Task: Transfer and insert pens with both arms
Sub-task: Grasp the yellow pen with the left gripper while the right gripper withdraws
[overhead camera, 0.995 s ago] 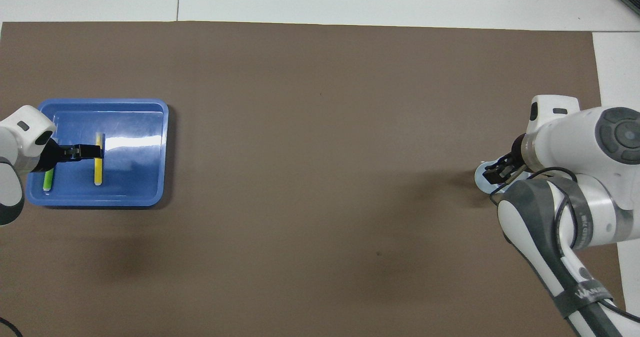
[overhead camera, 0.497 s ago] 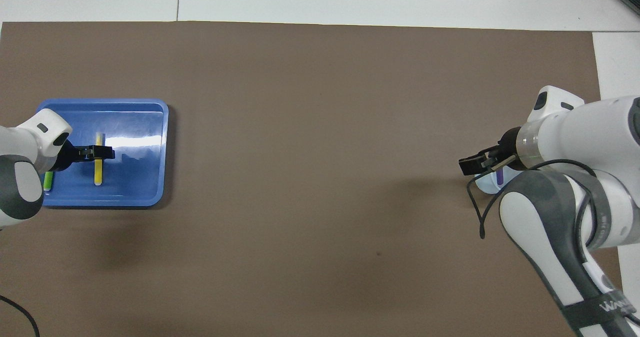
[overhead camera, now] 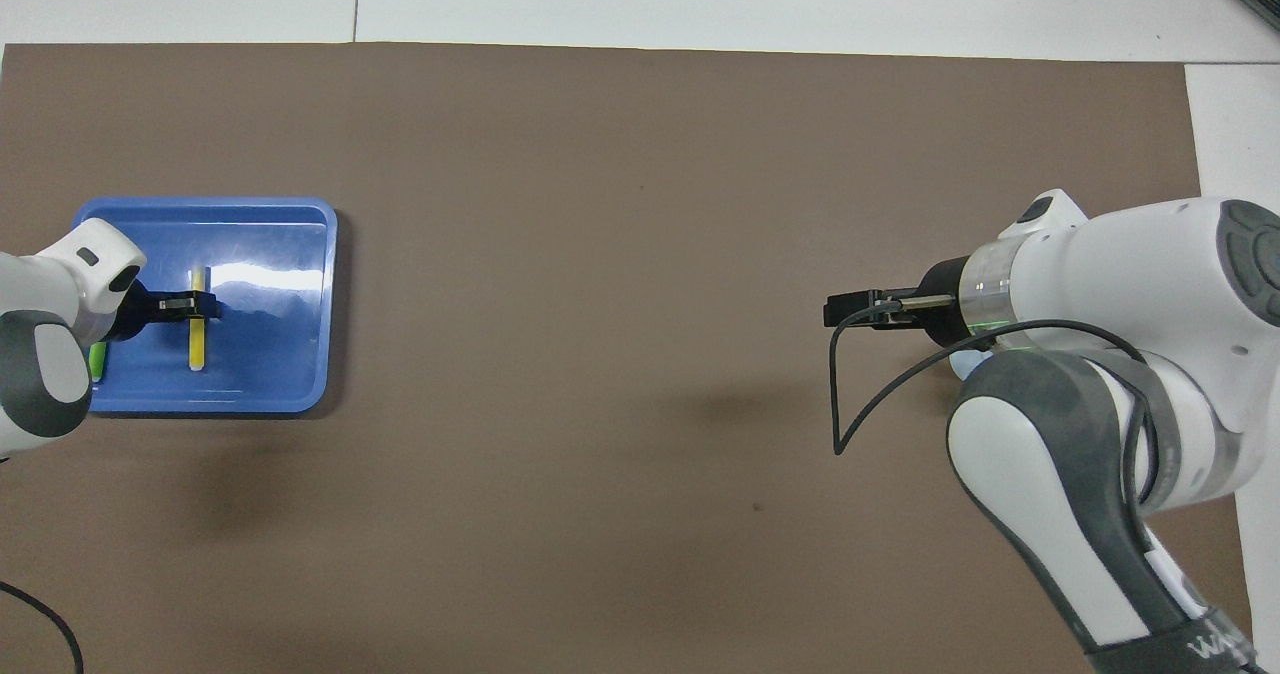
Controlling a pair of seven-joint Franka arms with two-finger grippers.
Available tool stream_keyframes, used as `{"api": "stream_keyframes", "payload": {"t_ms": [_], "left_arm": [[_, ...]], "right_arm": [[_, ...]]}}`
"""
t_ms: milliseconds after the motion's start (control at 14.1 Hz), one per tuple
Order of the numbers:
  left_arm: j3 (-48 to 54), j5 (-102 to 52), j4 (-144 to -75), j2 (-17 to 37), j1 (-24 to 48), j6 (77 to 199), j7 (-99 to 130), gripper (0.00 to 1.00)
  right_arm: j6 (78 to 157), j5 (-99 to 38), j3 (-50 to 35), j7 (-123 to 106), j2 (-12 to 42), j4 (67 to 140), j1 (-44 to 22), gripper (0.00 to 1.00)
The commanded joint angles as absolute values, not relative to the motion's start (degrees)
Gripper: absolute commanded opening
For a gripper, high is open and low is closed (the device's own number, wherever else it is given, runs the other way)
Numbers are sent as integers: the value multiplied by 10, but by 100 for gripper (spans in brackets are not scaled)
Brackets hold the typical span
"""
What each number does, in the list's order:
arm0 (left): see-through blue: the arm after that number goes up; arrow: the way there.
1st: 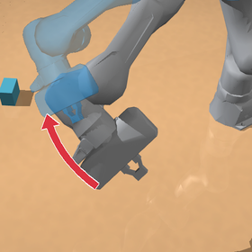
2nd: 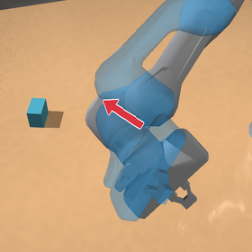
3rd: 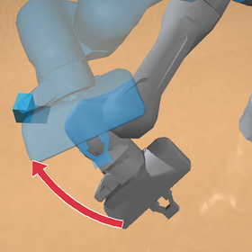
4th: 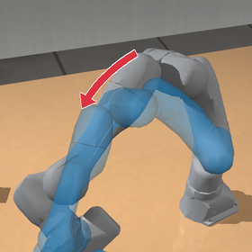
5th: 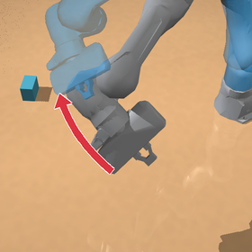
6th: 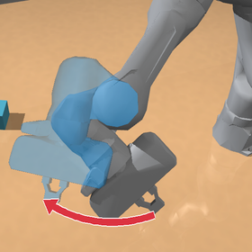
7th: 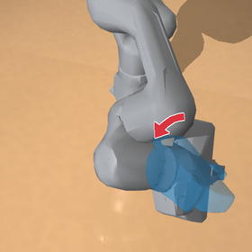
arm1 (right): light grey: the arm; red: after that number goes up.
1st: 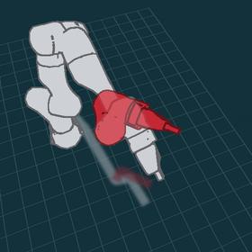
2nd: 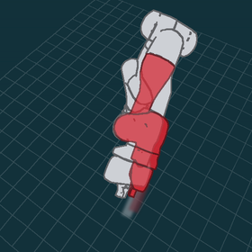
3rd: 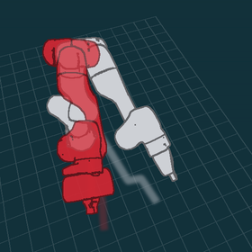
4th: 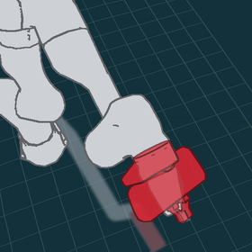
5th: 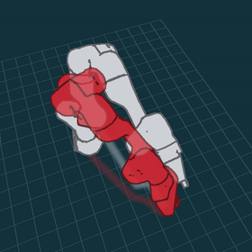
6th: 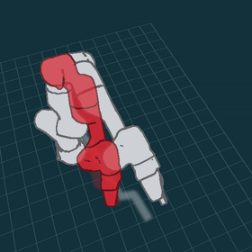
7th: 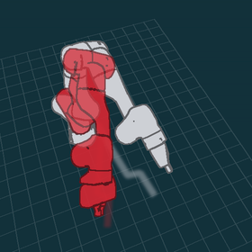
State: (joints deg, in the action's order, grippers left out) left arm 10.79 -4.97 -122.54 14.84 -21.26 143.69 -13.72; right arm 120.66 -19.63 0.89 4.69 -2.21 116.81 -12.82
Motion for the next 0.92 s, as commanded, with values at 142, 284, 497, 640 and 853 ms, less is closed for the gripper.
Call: {"api": "stream_keyframes", "payload": {"t_ms": [142, 284, 497, 640, 853], "left_arm": [[105, -41, -1233, 156, -207, 1451, -137, 0], [105, -41, -1230, 156, -207, 1448, -121, 0], [105, -41, -1220, 155, -203, 1427, -96, 0], [105, -41, -1188, 149, -186, 1367, -72, 0], [106, -41, -1151, 130, -173, 1291, -27, 0]], "right_arm": [[1217, -255, 9, 176, -28, 1167, -157, 100], [1239, -256, 8, 199, -26, 1167, -171, 100], [1259, -308, 8, 265, -25, 1168, -185, 100], [1278, -326, 9, 300, -25, 1169, -205, 100], [1319, -330, 9, 364, -22, 1172, -225, 100]]}}
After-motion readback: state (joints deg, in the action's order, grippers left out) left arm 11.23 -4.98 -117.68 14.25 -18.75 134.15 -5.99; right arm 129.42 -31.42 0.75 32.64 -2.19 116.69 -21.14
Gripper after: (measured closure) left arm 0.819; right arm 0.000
